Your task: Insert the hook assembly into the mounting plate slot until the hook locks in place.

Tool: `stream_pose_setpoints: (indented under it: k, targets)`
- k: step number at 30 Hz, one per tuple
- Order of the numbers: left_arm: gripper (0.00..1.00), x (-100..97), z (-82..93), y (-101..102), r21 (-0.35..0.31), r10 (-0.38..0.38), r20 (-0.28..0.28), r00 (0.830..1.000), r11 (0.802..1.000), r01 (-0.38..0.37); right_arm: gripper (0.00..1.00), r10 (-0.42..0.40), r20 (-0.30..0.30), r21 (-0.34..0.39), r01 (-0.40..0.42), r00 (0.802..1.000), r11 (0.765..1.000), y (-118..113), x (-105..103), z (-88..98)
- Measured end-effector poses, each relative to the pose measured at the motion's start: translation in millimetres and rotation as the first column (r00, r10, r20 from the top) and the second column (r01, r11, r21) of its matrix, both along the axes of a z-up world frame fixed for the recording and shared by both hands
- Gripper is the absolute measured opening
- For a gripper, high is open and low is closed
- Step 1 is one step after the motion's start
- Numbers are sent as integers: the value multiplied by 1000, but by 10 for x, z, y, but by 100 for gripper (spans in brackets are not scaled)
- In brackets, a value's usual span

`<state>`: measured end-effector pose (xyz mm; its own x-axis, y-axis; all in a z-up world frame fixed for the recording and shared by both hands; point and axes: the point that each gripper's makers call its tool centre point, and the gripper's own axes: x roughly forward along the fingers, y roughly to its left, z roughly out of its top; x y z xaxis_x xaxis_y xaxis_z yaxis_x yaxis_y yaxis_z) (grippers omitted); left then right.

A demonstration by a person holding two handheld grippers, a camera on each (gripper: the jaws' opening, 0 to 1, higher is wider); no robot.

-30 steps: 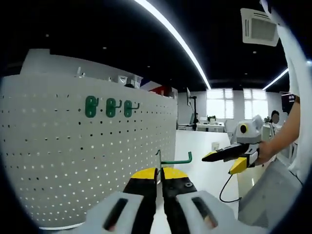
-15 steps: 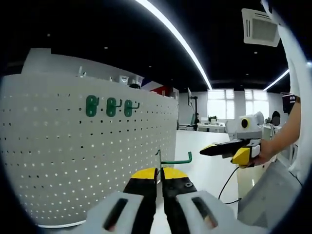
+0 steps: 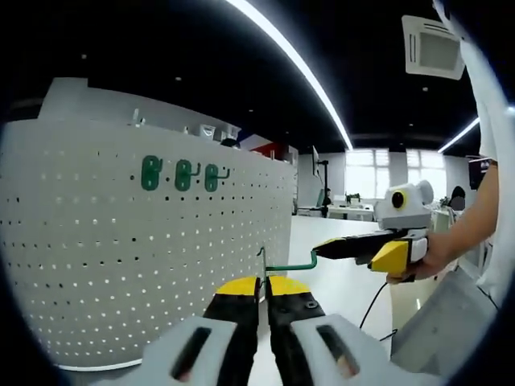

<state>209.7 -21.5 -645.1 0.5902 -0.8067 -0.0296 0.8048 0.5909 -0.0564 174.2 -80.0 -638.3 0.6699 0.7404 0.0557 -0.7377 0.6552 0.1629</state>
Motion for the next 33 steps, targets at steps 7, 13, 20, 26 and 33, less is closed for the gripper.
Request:
stream_pose_setpoints:
  k: [7, 13, 20, 26, 33]
  targets:
    - [3, 3, -2, -15, -5, 3, -2, 1000, 1000, -3, 51, 23, -5, 24, -23, 1000, 999, 120, 52, 50]
    - [2, -9, 1, -23, -7, 8, -2, 1000, 1000, -8, 49, 34, -10, 37, -34, 999, 999, 185, 76, 70]
    - [2, -14, 19, -17, -12, 16, -2, 1000, 1000, -16, 45, 32, -24, 58, -30, 999, 998, 256, 111, 76]
    - [2, -25, 23, -16, -19, 22, -6, 1000, 1000, -23, 39, 45, -32, 71, -43, 998, 997, 361, 105, 90]
    - [3, -33, 17, -34, -20, 21, -6, 1000, 1000, -21, 30, 35, -41, 75, -32, 999, 997, 393, 137, 117]
